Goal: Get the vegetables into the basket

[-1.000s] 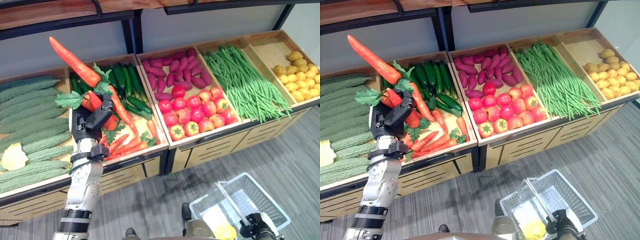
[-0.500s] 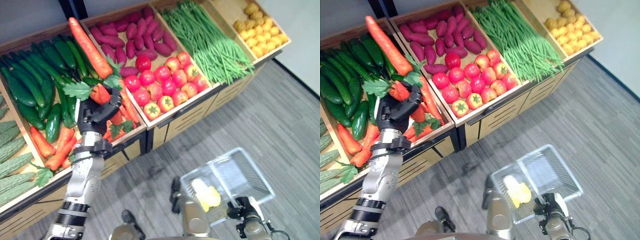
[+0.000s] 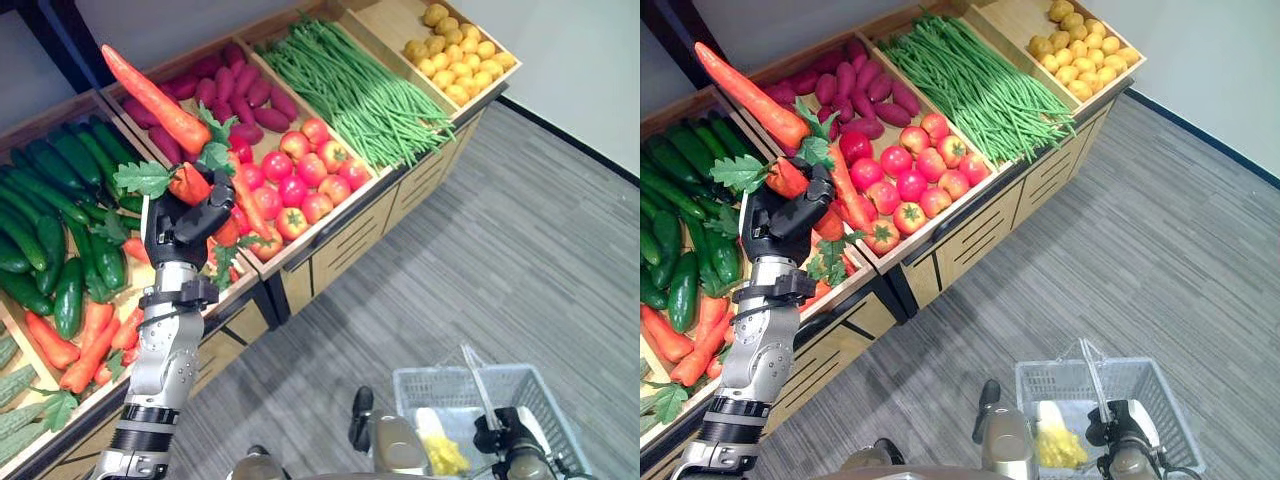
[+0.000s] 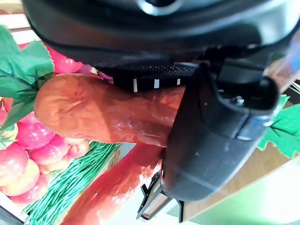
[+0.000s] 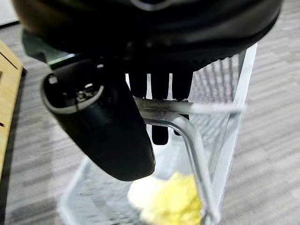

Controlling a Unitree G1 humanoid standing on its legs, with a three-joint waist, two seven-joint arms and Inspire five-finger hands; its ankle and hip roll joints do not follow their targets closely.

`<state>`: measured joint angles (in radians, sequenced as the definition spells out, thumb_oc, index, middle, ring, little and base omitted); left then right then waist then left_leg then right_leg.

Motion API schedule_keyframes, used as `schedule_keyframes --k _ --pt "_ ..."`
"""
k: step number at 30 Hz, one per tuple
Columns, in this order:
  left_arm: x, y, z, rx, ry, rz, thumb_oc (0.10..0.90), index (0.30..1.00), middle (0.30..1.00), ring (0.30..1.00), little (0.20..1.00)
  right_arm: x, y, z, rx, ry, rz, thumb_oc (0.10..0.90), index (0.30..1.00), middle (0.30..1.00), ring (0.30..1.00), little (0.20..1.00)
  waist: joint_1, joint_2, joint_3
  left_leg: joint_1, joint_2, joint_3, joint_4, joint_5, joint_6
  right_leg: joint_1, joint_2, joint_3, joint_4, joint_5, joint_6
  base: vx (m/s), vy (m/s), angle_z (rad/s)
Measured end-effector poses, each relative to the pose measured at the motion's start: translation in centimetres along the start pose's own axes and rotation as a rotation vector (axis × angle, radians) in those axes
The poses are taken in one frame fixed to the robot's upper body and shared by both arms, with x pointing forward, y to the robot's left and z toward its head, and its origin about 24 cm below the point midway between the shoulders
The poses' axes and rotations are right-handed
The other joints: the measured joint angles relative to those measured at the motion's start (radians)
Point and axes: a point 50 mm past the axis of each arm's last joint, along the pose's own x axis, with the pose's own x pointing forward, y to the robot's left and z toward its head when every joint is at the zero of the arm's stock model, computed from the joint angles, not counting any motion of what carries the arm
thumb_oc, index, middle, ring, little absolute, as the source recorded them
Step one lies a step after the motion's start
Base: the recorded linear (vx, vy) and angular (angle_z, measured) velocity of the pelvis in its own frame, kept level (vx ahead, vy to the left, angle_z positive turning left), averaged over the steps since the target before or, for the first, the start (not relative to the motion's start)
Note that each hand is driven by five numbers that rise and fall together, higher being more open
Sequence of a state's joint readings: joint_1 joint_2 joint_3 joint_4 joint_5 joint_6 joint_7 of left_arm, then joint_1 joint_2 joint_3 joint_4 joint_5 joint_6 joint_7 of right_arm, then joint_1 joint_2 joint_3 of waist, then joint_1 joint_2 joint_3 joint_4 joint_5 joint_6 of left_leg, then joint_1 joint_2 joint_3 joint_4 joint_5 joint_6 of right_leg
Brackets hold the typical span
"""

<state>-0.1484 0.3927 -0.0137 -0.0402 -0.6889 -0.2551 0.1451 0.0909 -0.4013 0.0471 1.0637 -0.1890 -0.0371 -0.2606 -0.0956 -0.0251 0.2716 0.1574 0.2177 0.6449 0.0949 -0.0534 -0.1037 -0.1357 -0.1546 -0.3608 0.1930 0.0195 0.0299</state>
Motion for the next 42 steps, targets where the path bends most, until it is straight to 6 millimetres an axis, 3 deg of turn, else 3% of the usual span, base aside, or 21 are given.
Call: schedule_keyframes --k 5,6,7,9,10,11,12,13,15,18,19,20,23,25,27,28,33,36,37,38,42 --pt "-0.2 -0.9 -0.8 -0.031 0.022 -0.016 0.4 0.3 0.3 0.3 0.3 -0.3 0.0 -1.2 -0.012 0.027 0.005 0.4 0.3 0.3 0.3 0.3 -0.018 0.024 -0.012 -0.003 0.018 -0.005 0.006 0.006 0.0 -0.008 0.006 -0.008 0.018 -0.023 0.006 0.02 -0.173 -0.02" --pt "-0.4 -1.2 -1.1 -0.036 0.034 -0.034 0.4 0.3 0.3 0.3 0.3 -0.3 0.0 -1.4 -0.011 0.037 0.006 0.4 0.3 0.3 0.3 0.3 -0.012 0.024 -0.012 -0.004 0.029 -0.01 0.041 0.004 -0.002 -0.028 0.002 -0.001 0.084 -0.067 -0.015 -0.03 -0.09 -0.15" --pt "-0.5 -1.2 -1.2 -0.027 0.045 -0.048 0.4 0.3 0.3 0.3 0.3 -0.4 0.3 -1.6 -0.012 0.049 0.017 0.4 0.3 0.3 0.3 0.3 0.002 0.005 -0.014 -0.01 0.03 -0.045 0.108 0.001 -0.008 -0.037 0.001 0.032 0.109 -0.09 -0.025 -0.02 0.03 -0.5" --pt "-0.8 -0.9 -1.4 -0.023 0.055 -0.041 0.4 0.3 0.3 0.3 0.3 -0.1 -0.3 -1.2 -0.018 0.034 0.004 0.4 0.3 0.3 0.3 0.3 0.042 -0.004 -0.012 -0.084 0.059 -0.21 0.266 0.006 -0.016 -0.011 0.029 0.095 0.045 -0.051 -0.052 0.0 0.06 -0.87" --pt "-0.8 -1.0 -1.3 -0.027 0.047 -0.042 0.4 0.3 0.3 0.3 0.3 0.3 -1.1 -0.5 -0.027 0.014 -0.019 0.4 0.3 0.3 0.3 0.3 0.064 0.001 -0.015 -0.107 -0.016 -0.423 0.202 -0.026 -0.051 -0.006 0.042 0.134 -0.005 -0.012 -0.026 0.02 0.036 -0.94" --pt "-0.8 -1.1 -1.3 -0.026 0.047 -0.049 0.4 0.3 0.3 0.3 0.3 0.5 -1.7 0.0 -0.027 0.0 -0.032 0.4 0.3 0.3 0.3 0.3 0.081 0.002 -0.016 -0.091 -0.067 -0.547 0.089 -0.036 -0.059 -0.005 0.05 0.166 -0.03 0.005 -0.023 0.01 0.059 -1.02" --pt "-0.7 -1.2 -1.3 -0.026 0.046 -0.059 0.4 0.3 0.3 0.3 0.3 1.0 -2.5 1.1 -0.017 -0.024 -0.06 0.4 0.3 0.3 0.3 0.3 0.073 0.01 -0.02 -0.112 -0.093 -0.634 -0.047 -0.022 -0.045 0.001 0.075 0.194 -0.087 0.034 -0.004 0.0 0.088 -0.94" --pt "-0.7 -1.3 -1.2 -0.024 0.039 -0.065 0.4 0.3 0.3 0.3 0.3 1.1 -2.6 1.6 -0.016 -0.034 -0.062 0.4 0.3 0.3 0.3 0.3 0.077 0.01 -0.02 -0.124 -0.093 -0.656 -0.074 -0.015 -0.033 0.0 0.092 0.207 -0.088 0.035 -0.002 0.0 0.13 -0.86" --pt "-0.7 -1.6 -1.4 -0.029 0.043 -0.075 0.4 0.3 0.3 0.3 0.3 1.1 -2.6 2.0 -0.012 -0.059 -0.062 0.4 0.3 0.3 0.3 0.3 0.075 0.011 -0.02 -0.166 -0.099 -0.64 -0.041 0.001 -0.013 0.0 0.112 0.195 -0.085 0.028 -0.013 0.03 0.214 -0.64" --pt "-0.7 -1.8 -1.5 -0.031 0.048 -0.089 0.4 0.3 0.3 0.3 0.3 1.1 -2.3 2.2 -0.005 -0.069 -0.062 0.4 0.3 0.3 0.3 0.3 0.041 -0.007 -0.01 -0.185 -0.125 -0.592 0.019 0.018 0.056 -0.005 0.086 0.184 -0.069 0.029 -0.012 -0.02 0.253 -0.38" --pt "-0.5 -2.2 -1.5 -0.034 0.047 -0.102 0.4 0.3 0.3 0.3 0.3 1.0 -2.1 2.0 -0.003 -0.063 -0.059 0.4 0.3 0.3 0.3 0.3 0.025 -0.017 -0.006 -0.183 -0.141 -0.557 0.009 0.025 0.072 -0.019 0.065 0.199 -0.06 0.034 -0.004 -0.1 0.301 -0.46" --pt "-0.4 -2.8 -1.6 -0.037 0.049 -0.131 0.4 0.3 0.3 0.3 0.3 0.8 -1.5 1.9 0.003 -0.063 -0.052 0.4 0.3 0.3 0.3 0.3 0.002 -0.03 -0.001 -0.176 -0.182 -0.512 -0.037 0.056 0.08 -0.045 0.028 0.238 -0.065 0.055 0.029 -0.11 0.272 -0.56" --pt "-0.3 -2.6 -1.5 -0.03 0.046 -0.128 0.4 0.3 0.3 0.3 0.3 0.6 -0.6 2.4 0.021 -0.076 -0.03 0.4 0.3 0.3 0.3 0.3 0.006 -0.039 0.0 -0.158 -0.217 -0.44 -0.085 0.079 0.116 -0.056 -0.005 0.267 -0.122 0.071 0.061 -0.08 0.132 -0.65" --pt "-0.2 -2.2 -1.2 -0.01 0.04 -0.12 0.4 0.3 0.3 0.3 0.3 0.3 1.2 3.1 0.039 -0.081 0.019 0.4 0.3 0.3 0.3 0.3 0.032 -0.036 0.005 -0.161 -0.208 -0.372 -0.084 0.079 0.144 -0.053 -0.061 0.181 -0.069 0.08 0.076 -0.14 0.132 -0.87" --pt "0.0 -1.7 -1.2 0.012 0.046 -0.109 0.4 0.3 0.3 0.3 0.3 0.2 1.7 2.9 0.044 -0.07 0.03 0.4 0.3 0.3 0.3 0.3 0.043 -0.04 0.007 -0.158 -0.207 -0.356 -0.078 0.075 0.15 -0.02 -0.103 0.124 0.001 0.071 0.091 -0.1 0.087 -0.37" --pt "0.1 -1.3 -1.1 0.019 0.045 -0.094 0.4 0.3 0.3 0.3 0.3 0.2 1.8 2.4 0.038 -0.046 0.036 0.4 0.3 0.3 0.3 0.3 0.057 -0.036 0.011 -0.152 -0.193 -0.345 -0.078 0.073 0.153 0.023 -0.125 0.071 0.06 0.026 0.117 -0.11 0.055 -0.24" --pt "0.2 -0.2 -0.4 0.051 0.03 -0.063 0.4 0.3 0.3 0.3 0.3 0.5 1.1 3.0 0.037 -0.06 0.017 0.4 0.3 0.3 0.3 0.3 0.097 -0.044 0.024 -0.104 -0.174 -0.279 -0.103 0.078 0.135 0.09 -0.097 0.06 -0.048 0.044 0.124 -0.04 -0.028 -0.38" --pt "0.1 0.4 0.0 0.057 0.014 -0.042 0.4 0.3 0.3 0.3 0.3 0.5 1.0 3.1 0.038 -0.065 0.012 0.4 0.3 0.3 0.3 0.3 0.133 -0.041 0.019 -0.09 -0.149 -0.219 -0.116 0.079 0.117 0.091 -0.121 -0.023 0.03 -0.035 0.116 -0.01 -0.104 -0.63" --pt "0.1 0.6 0.2 0.058 0.008 -0.033 0.4 0.3 0.3 0.3 0.3 0.4 1.1 2.7 0.034 -0.059 0.014 0.4 0.3 0.3 0.3 0.3 0.124 -0.048 0.015 -0.098 -0.141 -0.222 -0.119 0.094 0.094 0.113 -0.105 -0.005 -0.011 -0.056 0.096 0.0 -0.195 -0.41" --pt "-0.2 0.7 0.0 0.061 0.019 -0.029 0.4 0.3 0.3 0.3 0.3 0.4 1.0 2.6 0.03 -0.051 0.013 0.4 0.3 0.3 0.3 0.3 0.115 -0.038 0.012 -0.097 -0.128 -0.222 -0.126 0.111 0.078 0.116 -0.086 -0.003 -0.023 -0.051 0.09 -0.01 -0.221 -0.19" --pt "-0.7 0.5 -0.6 0.053 0.047 -0.042 0.4 0.3 0.3 0.3 0.3 0.1 1.2 1.8 0.026 -0.051 0.02 0.4 0.3 0.3 0.3 0.3 0.097 -0.015 -0.001 -0.09 -0.074 -0.211 -0.122 0.127 0.058 0.148 -0.01 0.007 -0.109 -0.021 0.05 -0.02 -0.171 -0.22"
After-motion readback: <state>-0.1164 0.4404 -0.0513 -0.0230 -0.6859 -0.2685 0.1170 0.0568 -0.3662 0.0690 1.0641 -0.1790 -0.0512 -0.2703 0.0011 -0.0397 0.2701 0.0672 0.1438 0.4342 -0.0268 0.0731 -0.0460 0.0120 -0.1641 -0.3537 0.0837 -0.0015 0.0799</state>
